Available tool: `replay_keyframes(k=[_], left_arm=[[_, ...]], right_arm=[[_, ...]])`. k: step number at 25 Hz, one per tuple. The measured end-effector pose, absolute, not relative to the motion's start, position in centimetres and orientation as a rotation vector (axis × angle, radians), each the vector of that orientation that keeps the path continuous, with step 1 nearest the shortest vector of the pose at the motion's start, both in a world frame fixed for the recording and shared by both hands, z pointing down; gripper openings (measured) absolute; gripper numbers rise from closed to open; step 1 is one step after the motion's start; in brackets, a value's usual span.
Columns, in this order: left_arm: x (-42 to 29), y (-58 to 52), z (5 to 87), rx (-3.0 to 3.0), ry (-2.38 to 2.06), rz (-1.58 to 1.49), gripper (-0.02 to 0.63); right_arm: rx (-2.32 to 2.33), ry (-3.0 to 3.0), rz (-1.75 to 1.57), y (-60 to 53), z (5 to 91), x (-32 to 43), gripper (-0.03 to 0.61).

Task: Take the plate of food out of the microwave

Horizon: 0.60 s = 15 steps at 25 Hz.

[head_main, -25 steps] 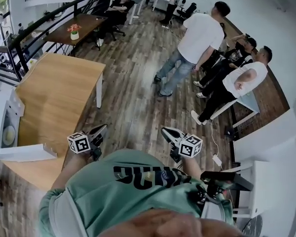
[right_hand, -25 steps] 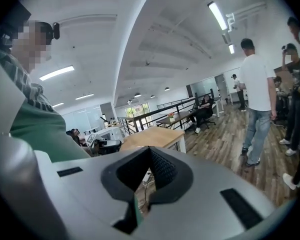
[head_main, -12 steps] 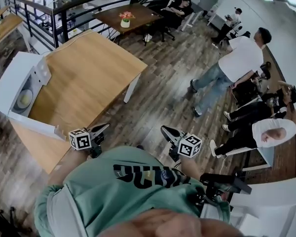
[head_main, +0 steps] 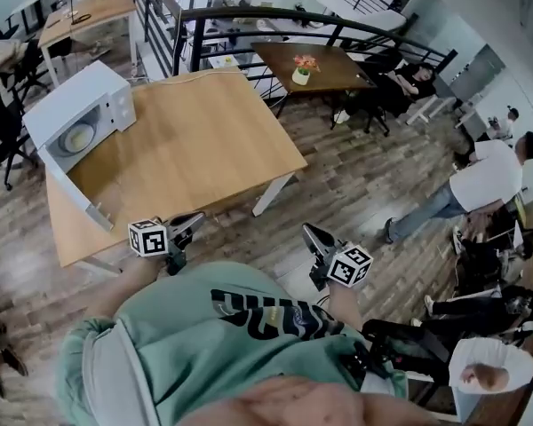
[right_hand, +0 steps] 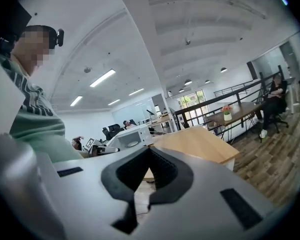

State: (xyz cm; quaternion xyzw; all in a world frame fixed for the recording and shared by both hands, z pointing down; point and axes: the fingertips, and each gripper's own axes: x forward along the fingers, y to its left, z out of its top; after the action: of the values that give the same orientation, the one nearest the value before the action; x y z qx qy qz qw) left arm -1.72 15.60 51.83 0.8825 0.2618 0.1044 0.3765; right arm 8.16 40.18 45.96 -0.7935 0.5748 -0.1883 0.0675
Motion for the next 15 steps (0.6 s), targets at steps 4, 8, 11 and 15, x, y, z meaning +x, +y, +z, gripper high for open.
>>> replay_keyframes(k=[4, 8, 11, 15], left_arm=[[0.8, 19.4, 50.9, 2.313, 0.611, 0.274, -0.002], [3.9, 20.3, 50.9, 2.341, 0.554, 0.3, -0.002], [4.8, 20.0, 50.4, 2.345, 0.508, 0.314, -0.002], [7.1, 20.2, 50.8, 2.339, 0.516, 0.313, -0.002]], right_arm=[[-2.274, 1.777, -0.566, 42.7, 46.8, 12.4, 0.008], [-2.213, 1.792, -0.588, 43.6, 48.2, 16.5, 0.008], [-2.177, 1.8, -0.604, 43.7, 48.6, 17.7, 0.008], [-2.176, 1.789, -0.63, 43.7, 49.5, 19.7, 0.008]])
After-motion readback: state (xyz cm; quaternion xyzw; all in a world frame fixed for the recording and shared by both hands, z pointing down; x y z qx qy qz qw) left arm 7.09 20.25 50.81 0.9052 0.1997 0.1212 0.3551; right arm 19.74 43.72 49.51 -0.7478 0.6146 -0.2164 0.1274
